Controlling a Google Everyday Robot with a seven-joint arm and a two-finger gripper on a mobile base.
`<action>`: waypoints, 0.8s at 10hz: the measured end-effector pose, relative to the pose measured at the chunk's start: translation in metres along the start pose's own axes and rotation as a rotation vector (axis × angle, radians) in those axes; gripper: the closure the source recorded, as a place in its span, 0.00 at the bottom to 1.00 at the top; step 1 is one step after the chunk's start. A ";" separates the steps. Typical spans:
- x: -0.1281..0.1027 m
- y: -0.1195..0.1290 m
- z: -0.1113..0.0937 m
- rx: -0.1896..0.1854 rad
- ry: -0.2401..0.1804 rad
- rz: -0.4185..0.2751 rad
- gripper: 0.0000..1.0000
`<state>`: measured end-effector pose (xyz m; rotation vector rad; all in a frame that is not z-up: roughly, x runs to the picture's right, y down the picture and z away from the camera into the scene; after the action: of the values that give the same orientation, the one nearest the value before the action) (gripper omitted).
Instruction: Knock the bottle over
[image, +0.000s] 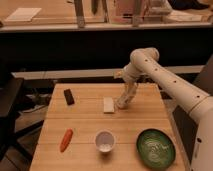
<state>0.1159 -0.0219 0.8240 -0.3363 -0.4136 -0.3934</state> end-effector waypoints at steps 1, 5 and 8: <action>0.007 0.006 -0.004 0.001 0.002 0.016 0.27; -0.006 0.005 -0.002 -0.009 -0.015 -0.038 0.63; -0.015 0.005 0.000 -0.012 -0.011 -0.034 0.95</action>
<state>0.1053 -0.0132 0.8162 -0.3435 -0.4283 -0.4278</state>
